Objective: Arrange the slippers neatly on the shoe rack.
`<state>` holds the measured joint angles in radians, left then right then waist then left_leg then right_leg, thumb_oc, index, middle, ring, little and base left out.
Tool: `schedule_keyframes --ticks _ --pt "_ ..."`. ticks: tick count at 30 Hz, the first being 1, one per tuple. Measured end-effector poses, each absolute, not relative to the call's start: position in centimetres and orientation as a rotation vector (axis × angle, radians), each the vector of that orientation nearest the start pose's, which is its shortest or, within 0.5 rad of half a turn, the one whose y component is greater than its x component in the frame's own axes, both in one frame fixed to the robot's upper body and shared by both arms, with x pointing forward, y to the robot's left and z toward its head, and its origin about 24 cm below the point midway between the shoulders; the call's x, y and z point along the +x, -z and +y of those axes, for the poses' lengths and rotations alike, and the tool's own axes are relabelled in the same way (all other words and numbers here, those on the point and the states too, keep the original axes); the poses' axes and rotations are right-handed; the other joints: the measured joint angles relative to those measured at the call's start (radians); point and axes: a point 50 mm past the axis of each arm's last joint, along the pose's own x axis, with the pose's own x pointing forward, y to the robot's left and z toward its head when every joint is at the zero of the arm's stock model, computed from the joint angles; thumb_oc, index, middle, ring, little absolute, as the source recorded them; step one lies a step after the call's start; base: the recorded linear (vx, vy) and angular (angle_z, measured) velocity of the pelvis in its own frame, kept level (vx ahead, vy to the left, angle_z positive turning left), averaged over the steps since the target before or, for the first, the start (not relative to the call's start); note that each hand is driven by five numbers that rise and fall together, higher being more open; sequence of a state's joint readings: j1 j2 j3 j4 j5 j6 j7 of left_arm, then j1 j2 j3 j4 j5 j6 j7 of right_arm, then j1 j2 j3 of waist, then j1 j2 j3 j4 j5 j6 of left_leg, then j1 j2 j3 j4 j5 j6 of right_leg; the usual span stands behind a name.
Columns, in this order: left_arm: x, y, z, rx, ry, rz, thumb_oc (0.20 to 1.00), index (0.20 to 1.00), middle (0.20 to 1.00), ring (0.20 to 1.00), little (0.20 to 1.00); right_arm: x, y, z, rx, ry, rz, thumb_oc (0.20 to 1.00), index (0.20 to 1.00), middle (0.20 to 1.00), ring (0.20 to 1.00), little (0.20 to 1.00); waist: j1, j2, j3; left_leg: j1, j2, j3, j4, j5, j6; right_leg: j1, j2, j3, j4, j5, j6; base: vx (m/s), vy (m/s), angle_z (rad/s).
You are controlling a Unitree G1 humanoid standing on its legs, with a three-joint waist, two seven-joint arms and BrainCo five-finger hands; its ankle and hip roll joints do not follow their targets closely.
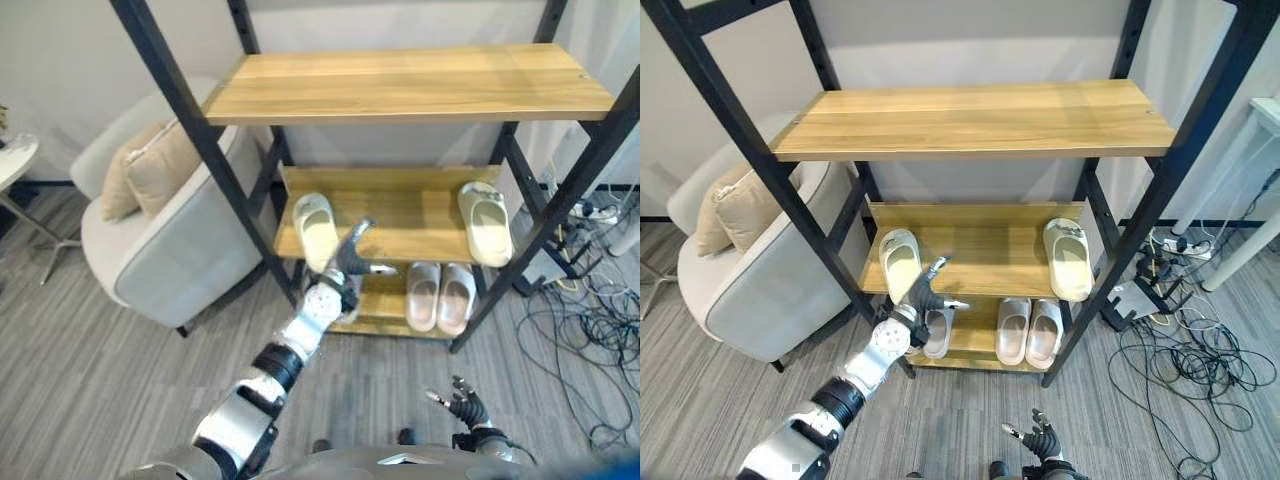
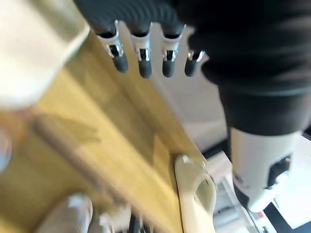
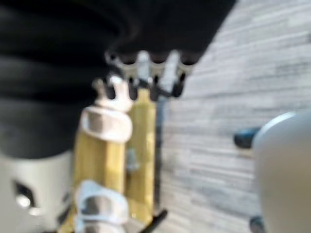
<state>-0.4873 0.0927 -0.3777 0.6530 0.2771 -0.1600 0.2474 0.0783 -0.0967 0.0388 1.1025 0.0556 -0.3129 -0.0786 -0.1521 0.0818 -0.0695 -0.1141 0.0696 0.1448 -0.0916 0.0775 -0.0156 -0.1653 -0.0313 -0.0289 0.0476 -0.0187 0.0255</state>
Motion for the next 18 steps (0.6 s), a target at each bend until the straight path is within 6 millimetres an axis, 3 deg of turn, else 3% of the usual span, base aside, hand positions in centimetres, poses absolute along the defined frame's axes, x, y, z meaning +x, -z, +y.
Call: schedule_keyframes --ticks 9,13,18 --pt "34.7 -6.7 7.9 0.684 0.09 -0.236 1.0 1.0 1.0 1.0 1.0 10.8 15.2 -18.2 -0.075 0.132 0.87 1.0 1.0 1.0 1.0 1.0 -0.012 -0.028 -0.017 -0.055 -0.006 0.014 0.0 -0.003 0.004 -0.057 -0.004 0.018 -0.014 0.018 0.006 0.01 -0.002 -0.05" --pt "35.2 -7.6 7.9 0.756 0.093 -0.29 1.0 1.0 1.0 1.0 1.0 10.9 15.2 -18.2 -0.077 0.137 0.877 1.0 1.0 1.0 1.0 1.0 -0.017 -0.028 -0.019 -0.075 -0.01 0.013 0.0 -0.002 0.004 -0.074 -0.005 0.018 -0.017 0.019 0.007 0.0 0.0 0.0" --pt "36.2 -8.6 7.0 0.967 0.155 -0.369 1.0 1.0 1.0 1.0 1.0 10.8 15.3 -18.3 -0.075 0.131 0.888 1.0 1.0 1.0 1.0 1.0 -0.003 -0.028 -0.02 -0.107 -0.014 0.011 0.001 -0.002 0.007 -0.097 -0.007 0.016 -0.034 0.028 0.01 0.0 -0.002 0.01"
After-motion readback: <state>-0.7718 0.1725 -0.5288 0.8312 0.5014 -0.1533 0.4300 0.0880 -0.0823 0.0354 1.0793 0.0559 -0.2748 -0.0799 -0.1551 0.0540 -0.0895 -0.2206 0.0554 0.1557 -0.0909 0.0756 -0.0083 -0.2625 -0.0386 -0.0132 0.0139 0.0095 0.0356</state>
